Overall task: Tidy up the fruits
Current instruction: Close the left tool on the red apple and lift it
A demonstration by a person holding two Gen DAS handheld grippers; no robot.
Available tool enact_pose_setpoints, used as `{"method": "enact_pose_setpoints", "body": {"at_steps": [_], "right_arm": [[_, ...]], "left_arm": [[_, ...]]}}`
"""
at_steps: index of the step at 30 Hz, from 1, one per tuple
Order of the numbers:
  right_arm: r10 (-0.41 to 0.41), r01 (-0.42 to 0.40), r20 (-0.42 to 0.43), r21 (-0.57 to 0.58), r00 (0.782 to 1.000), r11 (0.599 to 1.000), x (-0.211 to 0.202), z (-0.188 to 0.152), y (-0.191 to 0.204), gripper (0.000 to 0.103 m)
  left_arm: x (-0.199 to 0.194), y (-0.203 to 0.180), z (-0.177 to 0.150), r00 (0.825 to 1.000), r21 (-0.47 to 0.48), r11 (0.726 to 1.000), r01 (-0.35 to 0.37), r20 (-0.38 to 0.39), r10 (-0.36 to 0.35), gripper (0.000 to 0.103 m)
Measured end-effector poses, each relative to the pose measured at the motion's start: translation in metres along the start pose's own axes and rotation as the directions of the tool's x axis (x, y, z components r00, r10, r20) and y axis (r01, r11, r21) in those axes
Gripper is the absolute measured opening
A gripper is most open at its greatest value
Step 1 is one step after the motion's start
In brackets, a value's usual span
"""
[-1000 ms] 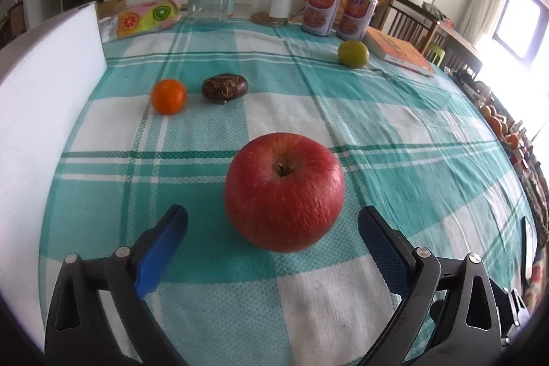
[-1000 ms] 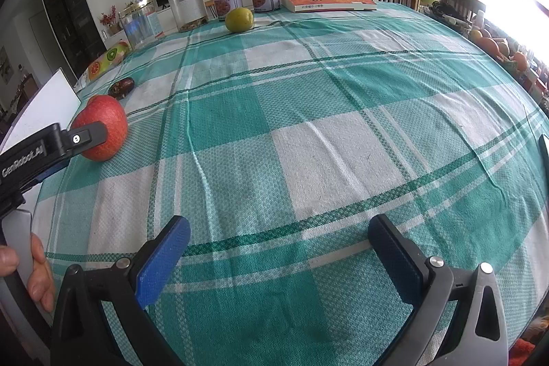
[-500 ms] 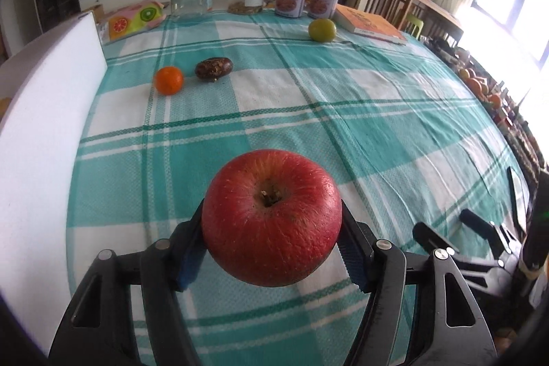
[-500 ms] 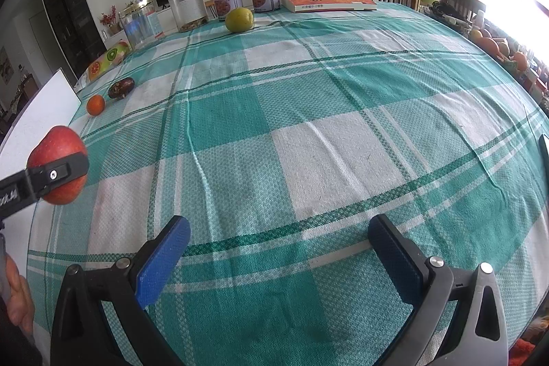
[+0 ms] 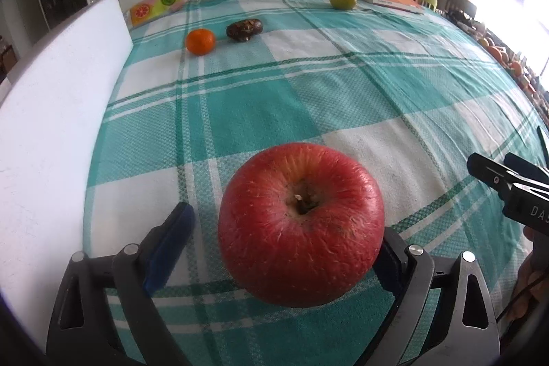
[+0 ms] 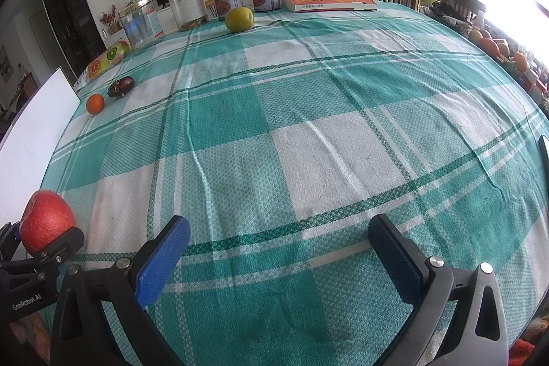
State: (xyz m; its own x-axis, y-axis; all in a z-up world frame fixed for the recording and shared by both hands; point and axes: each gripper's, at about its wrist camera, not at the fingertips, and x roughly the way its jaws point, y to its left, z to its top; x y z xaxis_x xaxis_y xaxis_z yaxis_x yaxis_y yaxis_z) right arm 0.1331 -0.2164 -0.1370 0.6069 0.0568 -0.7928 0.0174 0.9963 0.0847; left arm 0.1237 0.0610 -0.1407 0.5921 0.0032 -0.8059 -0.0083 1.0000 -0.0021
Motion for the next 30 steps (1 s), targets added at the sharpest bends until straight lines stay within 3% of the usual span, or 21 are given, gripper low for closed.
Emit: {"method": "enact_pose_setpoints", "body": {"at_steps": [9, 30], "right_arm": [[-0.023, 0.022, -0.011, -0.023, 1.000, 0.999, 0.0010, -0.0003, 0.0032, 0.103], [-0.040, 0.039, -0.020, -0.042, 0.999, 0.998, 0.0013, 0.0002, 0.0055, 0.103]], "left_arm": [[0.0033, -0.0003, -0.0011, 1.000, -0.010, 1.000, -0.026, 0.008, 0.026, 0.101], [0.0037, -0.0006, -0.0006, 1.000, -0.010, 1.000, -0.026, 0.008, 0.026, 0.102]]}}
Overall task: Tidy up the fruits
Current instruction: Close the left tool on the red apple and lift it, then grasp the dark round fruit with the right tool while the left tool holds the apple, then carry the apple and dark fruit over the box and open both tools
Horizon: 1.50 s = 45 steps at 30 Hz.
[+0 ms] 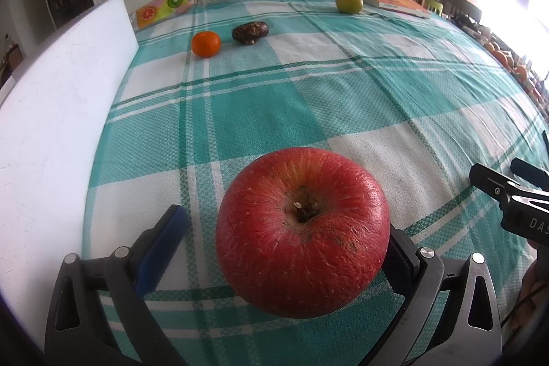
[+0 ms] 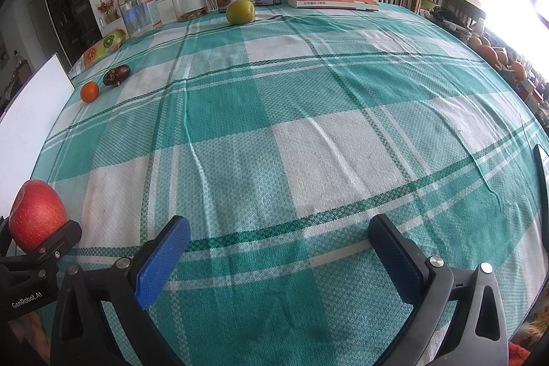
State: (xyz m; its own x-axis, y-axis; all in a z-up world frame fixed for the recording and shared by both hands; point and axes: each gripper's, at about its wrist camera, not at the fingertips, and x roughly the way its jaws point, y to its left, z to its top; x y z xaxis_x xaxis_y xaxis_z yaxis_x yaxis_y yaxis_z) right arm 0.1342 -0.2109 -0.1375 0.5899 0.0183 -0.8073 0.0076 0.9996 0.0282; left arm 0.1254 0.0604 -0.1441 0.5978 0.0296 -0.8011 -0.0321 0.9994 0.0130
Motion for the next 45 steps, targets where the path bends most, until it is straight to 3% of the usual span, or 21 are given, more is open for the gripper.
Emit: {"method": "enact_pose_setpoints", "body": {"at_steps": [3, 5, 9, 11, 15, 18, 21, 26, 28, 29, 35, 37, 40, 45], "right_arm": [[0.034, -0.034, 0.006, 0.010, 0.999, 0.999, -0.003, -0.001, -0.003, 0.103], [0.112, -0.112, 0.004, 0.028, 0.994, 0.993, -0.004, 0.005, -0.006, 0.103], [0.186, -0.180, 0.031, -0.137, 0.982, 0.974, 0.000, 0.050, 0.023, 0.103], [0.252, -0.235, 0.045, -0.238, 0.967, 0.943, 0.006, 0.079, 0.048, 0.103], [0.334, -0.325, -0.054, -0.416, 0.941, 0.849, 0.045, 0.122, 0.111, 0.102], [0.383, -0.392, -0.116, -0.452, 0.916, 0.801, 0.074, 0.142, 0.150, 0.092], [0.439, -0.466, -0.164, -0.402, 0.884, 0.788, 0.099, 0.161, 0.174, 0.086], [0.452, -0.498, -0.209, -0.379, 0.867, 0.780, 0.131, 0.175, 0.202, 0.068], [0.447, -0.489, -0.199, -0.392, 0.872, 0.779, 0.134, 0.177, 0.207, 0.060], [0.456, -0.503, -0.211, -0.379, 0.864, 0.777, 0.134, 0.179, 0.207, 0.047], [0.487, -0.525, -0.195, -0.307, 0.851, 0.794, 0.109, 0.173, 0.163, 0.047], [0.487, -0.525, -0.197, -0.271, 0.851, 0.807, 0.094, 0.161, 0.134, 0.047], [0.502, -0.531, -0.182, -0.201, 0.846, 0.823, 0.063, 0.132, 0.086, 0.047], [0.541, -0.550, -0.125, -0.054, 0.832, 0.833, 0.016, 0.073, 0.025, 0.047]], "left_arm": [[0.000, 0.000, 0.000, 1.000, 0.000, 1.000, 0.000, 0.000, 0.000, 0.102], [0.000, 0.000, 0.000, 1.000, 0.000, 1.000, 0.000, 0.000, 0.000, 0.102], [0.000, 0.000, 0.000, 1.000, 0.000, 1.000, 0.000, 0.000, 0.000, 0.102], [0.000, 0.000, 0.000, 1.000, 0.000, 1.000, 0.000, 0.000, 0.000, 0.102], [0.000, 0.000, 0.000, 1.000, 0.000, 1.000, 0.001, 0.000, -0.001, 0.102], [0.000, 0.000, 0.000, 1.000, 0.000, 1.000, 0.001, 0.000, -0.001, 0.102], [0.000, 0.000, 0.000, 1.000, 0.000, 1.000, 0.001, 0.000, -0.001, 0.102], [0.000, 0.000, 0.000, 1.000, 0.000, 1.000, 0.001, 0.000, -0.001, 0.102], [0.000, 0.000, 0.000, 1.000, 0.000, 1.000, 0.001, 0.000, -0.001, 0.102], [0.000, 0.001, 0.000, 1.000, 0.000, 1.000, 0.001, 0.000, -0.001, 0.102], [0.000, 0.000, 0.000, 1.000, -0.003, 1.000, 0.005, 0.000, -0.005, 0.102], [-0.003, 0.001, 0.000, 0.999, 0.001, 0.999, 0.041, 0.003, -0.041, 0.101], [-0.010, 0.005, -0.001, 0.989, -0.007, 0.989, 0.146, 0.002, -0.146, 0.101], [-0.013, 0.009, 0.006, 0.987, -0.071, 0.984, 0.162, 0.015, -0.161, 0.098]]}}
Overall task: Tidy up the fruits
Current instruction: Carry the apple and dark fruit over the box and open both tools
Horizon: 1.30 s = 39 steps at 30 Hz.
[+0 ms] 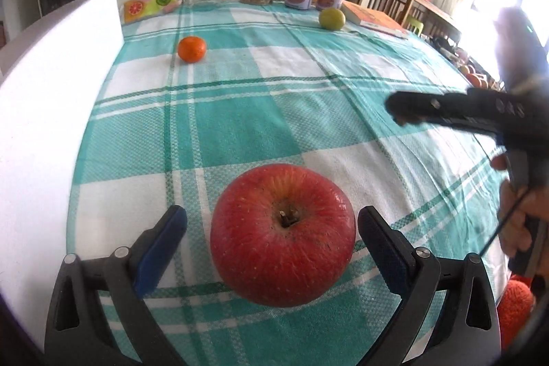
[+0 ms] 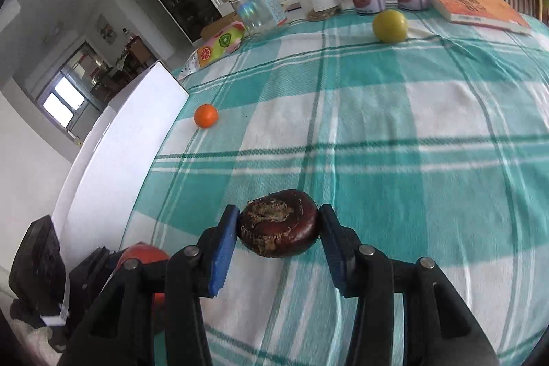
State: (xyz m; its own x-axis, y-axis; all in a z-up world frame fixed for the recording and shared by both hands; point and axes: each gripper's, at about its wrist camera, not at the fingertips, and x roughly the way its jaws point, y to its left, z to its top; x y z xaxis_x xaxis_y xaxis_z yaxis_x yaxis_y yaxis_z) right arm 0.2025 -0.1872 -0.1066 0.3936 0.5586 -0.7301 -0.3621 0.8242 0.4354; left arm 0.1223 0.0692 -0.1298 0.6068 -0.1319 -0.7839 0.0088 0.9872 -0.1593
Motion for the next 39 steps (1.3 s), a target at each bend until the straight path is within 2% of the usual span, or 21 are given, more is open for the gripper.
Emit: {"method": "enact_pose_setpoints", "body": {"at_steps": [1, 2, 4, 5, 8, 11, 13, 14, 16, 19, 21, 24, 26, 28, 29, 30, 31, 33, 34, 36, 39], "right_arm": [[0.000, -0.001, 0.015, 0.028, 1.000, 1.000, -0.009, -0.012, -0.002, 0.047], [0.001, -0.002, 0.027, 0.054, 1.000, 0.999, -0.016, -0.023, -0.004, 0.047], [0.001, -0.006, 0.047, 0.108, 0.999, 0.994, -0.028, -0.042, -0.006, 0.047], [0.005, -0.012, 0.051, 0.127, 0.999, 0.992, -0.032, -0.050, -0.006, 0.047], [0.015, -0.019, 0.027, 0.125, 1.000, 0.992, -0.037, -0.069, 0.008, 0.047], [0.052, -0.052, 0.000, 0.072, 0.999, 0.996, -0.037, -0.069, 0.041, 0.047], [0.109, -0.109, -0.005, 0.015, 0.994, 0.994, -0.039, -0.061, 0.078, 0.047], [0.145, -0.145, -0.008, -0.020, 0.989, 0.989, -0.040, -0.057, 0.101, 0.047], [0.219, -0.220, -0.026, -0.101, 0.975, 0.970, -0.038, -0.047, 0.152, 0.047], [0.291, -0.307, -0.103, -0.236, 0.951, 0.922, -0.022, -0.045, 0.231, 0.047], [0.298, -0.336, -0.164, -0.313, 0.940, 0.888, -0.004, -0.050, 0.276, 0.047], [0.257, -0.338, -0.243, -0.401, 0.935, 0.851, 0.027, -0.061, 0.321, 0.048], [0.198, -0.305, -0.271, -0.443, 0.942, 0.843, 0.047, -0.069, 0.339, 0.048], [0.134, -0.252, -0.263, -0.491, 0.956, 0.834, 0.062, -0.072, 0.348, 0.051], [0.119, -0.235, -0.254, -0.499, 0.960, 0.834, 0.067, -0.070, 0.349, 0.058], [0.117, -0.226, -0.243, -0.493, 0.963, 0.840, 0.068, -0.066, 0.348, 0.064], [0.128, -0.224, -0.227, -0.478, 0.966, 0.849, 0.064, -0.061, 0.346, 0.066], [0.175, -0.237, -0.176, -0.448, 0.969, 0.862, 0.048, -0.047, 0.338, 0.070], [0.188, -0.230, -0.136, -0.443, 0.973, 0.867, 0.037, -0.039, 0.331, 0.074], [0.181, -0.180, -0.041, -0.442, 0.983, 0.879, 0.015, -0.027, 0.312, 0.088], [0.103, -0.055, 0.095, -0.411, 0.990, 0.910, -0.009, -0.019, 0.262, 0.099]], "left_arm": [[-0.001, -0.002, 0.001, 1.000, 0.004, 1.000, -0.008, 0.002, 0.008, 0.093], [-0.003, -0.004, 0.001, 1.000, 0.016, 1.000, -0.008, 0.005, 0.008, 0.069], [-0.006, -0.007, 0.000, 0.999, 0.015, 0.999, -0.032, -0.017, 0.033, 0.070], [-0.012, -0.006, -0.003, 1.000, -0.005, 1.000, -0.018, -0.025, 0.018, 0.069], [-0.045, -0.001, -0.011, 0.992, -0.082, 0.990, 0.113, -0.051, -0.118, 0.069], [-0.106, 0.003, -0.016, 0.968, -0.118, 0.962, 0.245, -0.016, -0.249, 0.069], [-0.150, 0.015, -0.015, 0.955, -0.141, 0.945, 0.296, 0.032, -0.294, 0.069], [-0.170, 0.025, -0.013, 0.954, -0.149, 0.942, 0.301, 0.063, -0.295, 0.069], [-0.202, 0.053, -0.009, 0.964, -0.171, 0.952, 0.255, 0.122, -0.236, 0.070], [-0.224, 0.110, -0.006, 0.986, -0.241, 0.967, 0.081, 0.163, -0.042, 0.070], [-0.220, 0.150, -0.009, 0.985, -0.305, 0.950, -0.072, 0.127, 0.115, 0.070], [-0.202, 0.199, -0.022, 0.969, -0.380, 0.900, -0.212, 0.042, 0.245, 0.070], [-0.188, 0.220, -0.032, 0.963, -0.415, 0.874, -0.254, -0.022, 0.269, 0.070], [-0.178, 0.232, -0.040, 0.957, -0.436, 0.854, -0.283, -0.073, 0.280, 0.070], [-0.177, 0.235, -0.040, 0.954, -0.441, 0.849, -0.292, -0.073, 0.290, 0.071], [-0.180, 0.234, -0.039, 0.952, -0.442, 0.848, -0.293, -0.056, 0.300, 0.075], [-0.184, 0.233, -0.036, 0.948, -0.441, 0.846, -0.299, -0.035, 0.316, 0.078], [-0.196, 0.229, -0.029, 0.934, -0.443, 0.841, -0.310, 0.024, 0.357, 0.092], [-0.202, 0.224, -0.024, 0.928, -0.444, 0.841, -0.308, 0.057, 0.369, 0.093], [-0.209, 0.211, -0.017, 0.926, -0.433, 0.855, -0.287, 0.103, 0.363, 0.093], [-0.210, 0.178, -0.006, 0.942, -0.359, 0.905, -0.229, 0.152, 0.299, 0.093]]}}
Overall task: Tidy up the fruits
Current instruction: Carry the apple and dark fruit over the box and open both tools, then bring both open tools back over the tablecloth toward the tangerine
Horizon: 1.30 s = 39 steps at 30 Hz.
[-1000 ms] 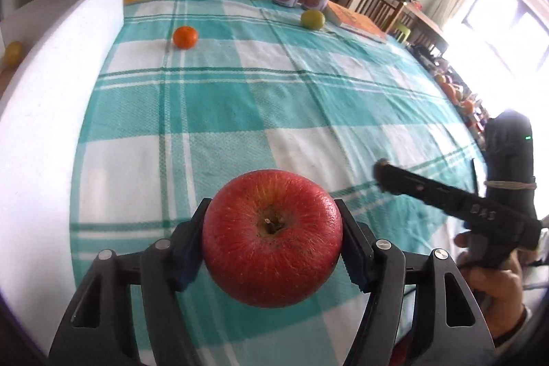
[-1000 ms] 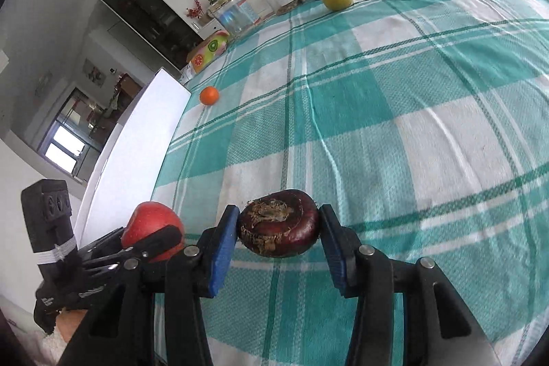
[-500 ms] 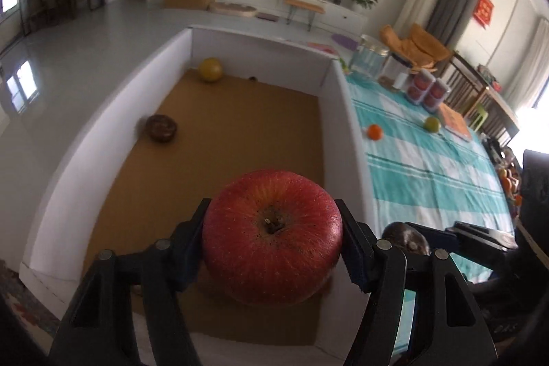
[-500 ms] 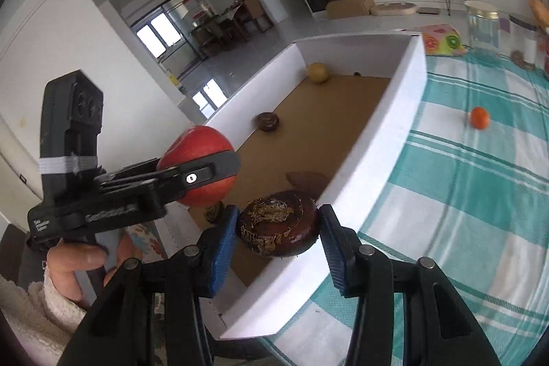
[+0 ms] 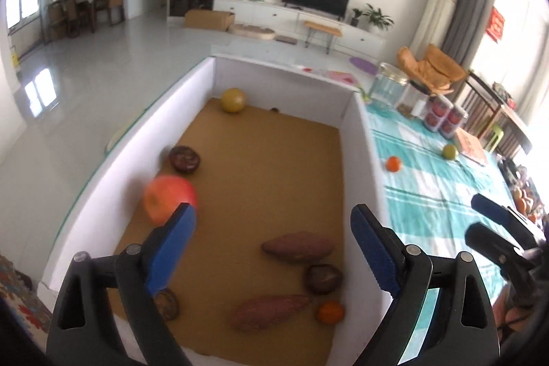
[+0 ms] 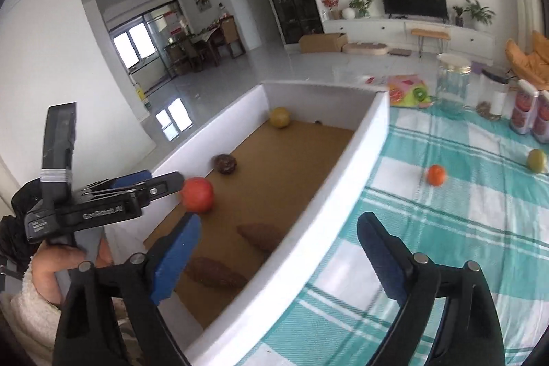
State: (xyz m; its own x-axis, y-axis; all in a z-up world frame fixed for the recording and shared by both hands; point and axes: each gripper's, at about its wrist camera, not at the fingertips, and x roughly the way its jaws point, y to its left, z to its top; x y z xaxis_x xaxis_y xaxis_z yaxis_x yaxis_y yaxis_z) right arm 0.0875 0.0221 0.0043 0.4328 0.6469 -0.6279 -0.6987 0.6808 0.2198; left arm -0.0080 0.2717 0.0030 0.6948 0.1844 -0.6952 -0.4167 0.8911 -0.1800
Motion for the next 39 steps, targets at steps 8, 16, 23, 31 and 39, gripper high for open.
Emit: {"method": "enact_pose_setpoints", "body": {"at_steps": [8, 16, 23, 31, 39], "right_arm": [[-0.444, 0.467, -0.155, 0.189, 0.883, 0.864, -0.024, -0.110, -0.173, 0.100], [-0.535, 0.525, -0.096, 0.399, 0.839, 0.752, -0.084, -0.151, -0.225, 0.100], [-0.519, 0.534, -0.151, 0.387, 0.841, 0.752, -0.065, -0.154, -0.230, 0.100], [-0.516, 0.536, -0.167, 0.409, 0.840, 0.739, -0.064, -0.157, -0.235, 0.100], [-0.493, 0.517, -0.174, 0.423, 0.852, 0.744, -0.063, -0.158, -0.239, 0.101]], "left_arm": [[0.007, -0.160, -0.049, 0.940, 0.267, 0.903, 0.336, -0.160, -0.302, 0.097], [0.096, -0.244, -0.106, 0.957, 0.389, 0.887, 0.248, -0.240, -0.163, 0.097], [0.102, -0.243, -0.111, 0.974, 0.424, 0.887, 0.184, -0.200, -0.107, 0.097], [0.116, -0.241, -0.115, 0.973, 0.423, 0.890, 0.169, -0.214, -0.083, 0.097], [0.150, -0.227, -0.089, 0.953, 0.223, 0.946, 0.236, -0.243, -0.180, 0.097]]}}
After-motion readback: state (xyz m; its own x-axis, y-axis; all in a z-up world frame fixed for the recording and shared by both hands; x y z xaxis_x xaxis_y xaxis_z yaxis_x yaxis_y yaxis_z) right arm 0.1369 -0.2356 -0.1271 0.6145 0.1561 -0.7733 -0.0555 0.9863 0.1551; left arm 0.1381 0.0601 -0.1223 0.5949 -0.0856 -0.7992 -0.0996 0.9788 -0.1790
